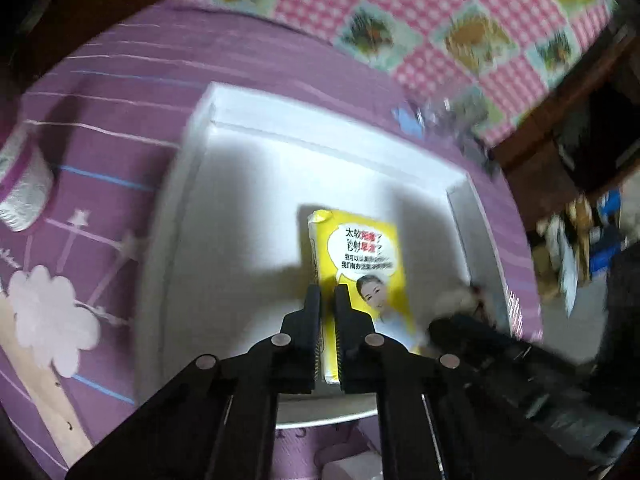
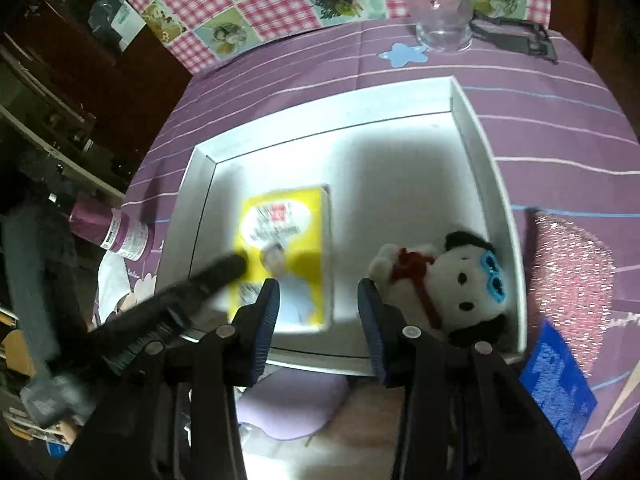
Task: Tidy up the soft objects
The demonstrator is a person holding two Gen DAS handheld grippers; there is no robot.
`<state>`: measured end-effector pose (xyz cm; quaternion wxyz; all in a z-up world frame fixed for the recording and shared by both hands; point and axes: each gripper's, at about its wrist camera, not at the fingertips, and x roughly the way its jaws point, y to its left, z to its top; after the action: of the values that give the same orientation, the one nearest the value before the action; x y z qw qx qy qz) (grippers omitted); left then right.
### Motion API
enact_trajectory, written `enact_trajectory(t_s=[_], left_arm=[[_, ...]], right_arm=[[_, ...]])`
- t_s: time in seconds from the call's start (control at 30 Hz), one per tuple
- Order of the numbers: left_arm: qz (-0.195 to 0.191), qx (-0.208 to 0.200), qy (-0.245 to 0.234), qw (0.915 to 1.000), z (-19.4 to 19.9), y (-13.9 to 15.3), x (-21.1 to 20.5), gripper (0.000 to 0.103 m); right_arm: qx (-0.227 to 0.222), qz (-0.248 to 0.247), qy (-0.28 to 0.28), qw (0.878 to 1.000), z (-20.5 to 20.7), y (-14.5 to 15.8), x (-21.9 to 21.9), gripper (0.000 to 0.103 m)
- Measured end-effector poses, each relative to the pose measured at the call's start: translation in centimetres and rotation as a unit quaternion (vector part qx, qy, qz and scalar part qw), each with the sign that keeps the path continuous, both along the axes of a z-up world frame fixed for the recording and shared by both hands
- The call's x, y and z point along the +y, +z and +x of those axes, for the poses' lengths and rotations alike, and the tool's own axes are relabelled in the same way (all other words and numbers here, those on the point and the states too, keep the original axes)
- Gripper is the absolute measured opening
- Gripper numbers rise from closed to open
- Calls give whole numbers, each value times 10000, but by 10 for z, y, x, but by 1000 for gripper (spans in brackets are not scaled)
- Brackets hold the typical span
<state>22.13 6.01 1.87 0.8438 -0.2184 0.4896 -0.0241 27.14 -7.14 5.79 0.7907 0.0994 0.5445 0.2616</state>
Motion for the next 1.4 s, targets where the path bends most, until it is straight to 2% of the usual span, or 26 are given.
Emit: enact_trajectory(t_s=[0.1, 0.13, 0.2, 0.33, 0.47, 0.63, 0.7, 0.77, 0.83, 0.9, 0.97, 1.03, 1.1, 1.17, 1.27, 1.33, 1.4], left_arm=[[76, -9, -425, 9991, 1, -2, -19, 5], [269, -64, -528, 9982, 0, 1, -26, 6], [590, -123, -630, 9962, -2, 2, -36, 6], [814, -180, -603, 9947, -6, 4, -38, 9], [923, -187, -430, 9946, -7, 3, -33, 21], [867, -222, -291, 9956, -6, 0, -26, 33], [941, -274, -253, 9949, -5, 1, -27, 42], [1108, -441, -182, 9927, -5, 6, -27, 42], [1370, -777, -23, 9875, -11, 19, -26, 45], [1492, -1050, 167, 9831, -18, 32, -23, 63], [1592, -1423, 432, 9760, -28, 50, -18, 72], [1777, -1761, 694, 9657, -39, 70, -14, 73], [1923, -1972, 834, 9577, -49, 87, -13, 85], [2010, -2203, 820, 9510, -60, 104, -14, 89], [1930, -2368, 898, 9479, -70, 117, -16, 91], [1704, -2560, 800, 9482, -79, 123, -20, 91], [1664, -2572, 620, 9499, -83, 127, -28, 91]], right_arm=[[-169, -87, -112, 9998, -2, 12, -9, 42], [-258, -205, -173, 9993, -3, 16, -11, 42], [-445, -424, -306, 9976, -4, 23, -17, 42], [-384, -343, -350, 9981, -4, 29, -26, 42], [-377, -353, -313, 9982, -4, 34, -30, 42], [-305, -243, -447, 9982, -6, 38, -40, 42], [-277, -184, -497, 9982, -6, 39, -44, 42], [-279, -150, -486, 9983, -7, 41, -45, 42], [-329, -153, -496, 9981, -9, 45, -47, 42], [-390, -210, -580, 9973, -11, 48, -49, 42], [-429, -237, -648, 9967, -13, 52, -51, 42], [-518, -230, -733, 9957, -17, 59, -56, 42], [-608, -189, -798, 9948, -22, 66, -60, 42], [-773, -74, -824, 9936, -29, 76, -65, 42], [-1128, 64, -843, 9900, -43, 90, -70, 43], [-1356, 1, -773, 9877, -52, 97, -69, 46], [-1539, 1, -736, 9853, -59, 99, -70, 47]])
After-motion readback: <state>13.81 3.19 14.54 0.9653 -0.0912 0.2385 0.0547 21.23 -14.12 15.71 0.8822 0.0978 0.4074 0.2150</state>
